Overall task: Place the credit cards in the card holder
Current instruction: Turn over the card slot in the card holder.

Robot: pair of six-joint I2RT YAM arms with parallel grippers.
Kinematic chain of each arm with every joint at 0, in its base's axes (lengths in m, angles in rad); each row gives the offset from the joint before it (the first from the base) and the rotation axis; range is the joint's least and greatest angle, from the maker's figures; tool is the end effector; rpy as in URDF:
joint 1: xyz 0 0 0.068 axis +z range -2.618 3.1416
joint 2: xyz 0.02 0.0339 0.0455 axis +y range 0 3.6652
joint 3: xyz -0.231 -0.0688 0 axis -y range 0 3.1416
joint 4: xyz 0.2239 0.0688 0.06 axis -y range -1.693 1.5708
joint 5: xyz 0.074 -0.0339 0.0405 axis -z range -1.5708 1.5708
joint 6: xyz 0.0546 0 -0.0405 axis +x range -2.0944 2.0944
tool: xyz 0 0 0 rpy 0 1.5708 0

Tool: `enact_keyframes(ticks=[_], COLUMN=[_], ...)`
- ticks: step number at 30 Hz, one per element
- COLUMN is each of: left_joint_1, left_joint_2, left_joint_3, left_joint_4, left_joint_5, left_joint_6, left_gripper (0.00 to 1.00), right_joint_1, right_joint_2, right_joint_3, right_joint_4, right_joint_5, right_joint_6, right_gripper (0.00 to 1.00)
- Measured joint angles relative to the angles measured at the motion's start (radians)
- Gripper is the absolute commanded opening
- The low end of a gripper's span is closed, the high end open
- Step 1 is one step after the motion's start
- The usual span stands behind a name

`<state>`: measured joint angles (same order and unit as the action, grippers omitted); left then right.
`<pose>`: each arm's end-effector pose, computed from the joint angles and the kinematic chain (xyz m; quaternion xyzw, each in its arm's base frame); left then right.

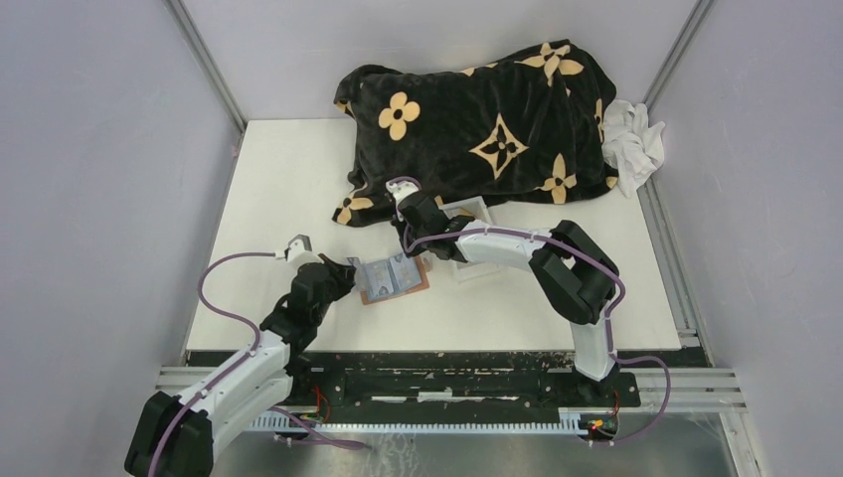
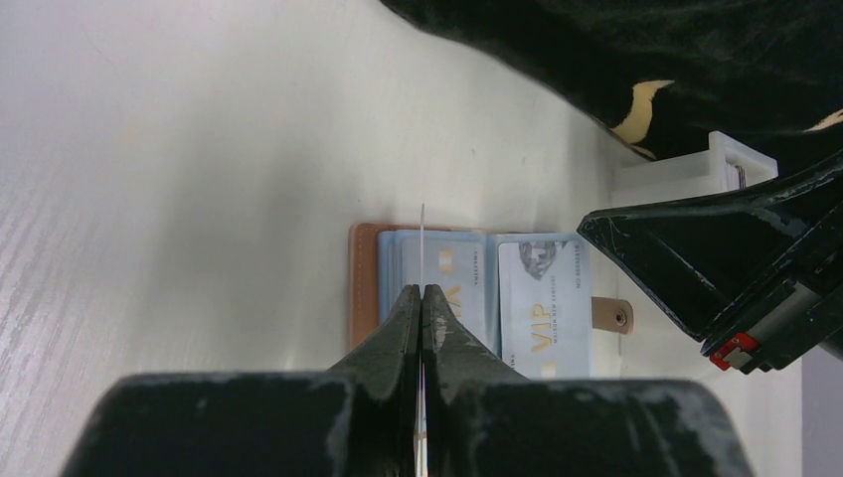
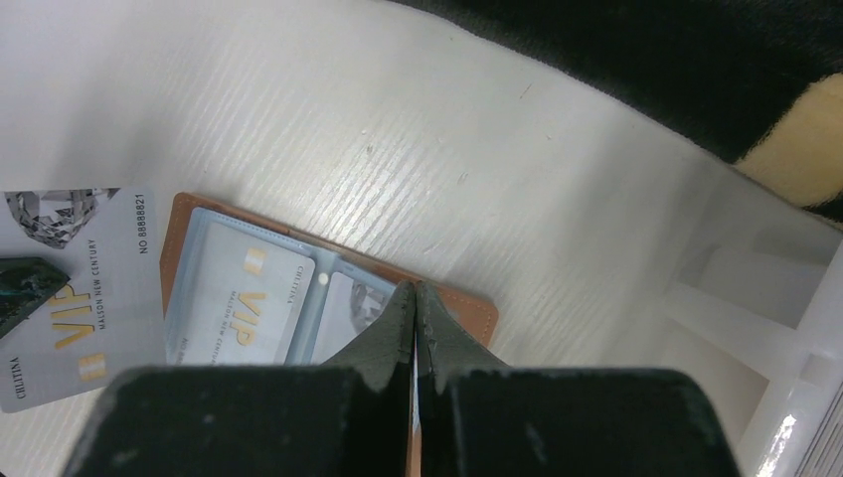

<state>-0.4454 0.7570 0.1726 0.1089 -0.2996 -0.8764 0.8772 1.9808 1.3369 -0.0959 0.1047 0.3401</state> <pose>0.1731 -0.0648 0.1409 -0.2564 0.8080 -0.2154 0.4847 0.2741 0.3208 0.1524 -0.2221 0.8865 0.1912 0.3581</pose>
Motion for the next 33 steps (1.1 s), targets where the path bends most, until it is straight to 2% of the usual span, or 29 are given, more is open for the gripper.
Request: enact_keyframes(ticks=[13, 33], left_joint_1=[0.035, 0.056], left_joint_2=[-0.005, -0.004], left_joint_3=[0.0, 0.0], left_joint_4=[-0.013, -0.076], left_joint_5=[0.066, 0.092], left_joint_6=[0.003, 0.027], left_gripper=[0.03, 0.03], right_joint_1=[0.0, 0.0], right_joint_2=[0.033, 0.05], right_joint_3=[0.011, 0.022], right_joint_4=[-0.012, -0.026], right_joint_5=[-0.016, -0.018], right_joint_6=[0.004, 0.004], right_gripper=[0.01, 0.01])
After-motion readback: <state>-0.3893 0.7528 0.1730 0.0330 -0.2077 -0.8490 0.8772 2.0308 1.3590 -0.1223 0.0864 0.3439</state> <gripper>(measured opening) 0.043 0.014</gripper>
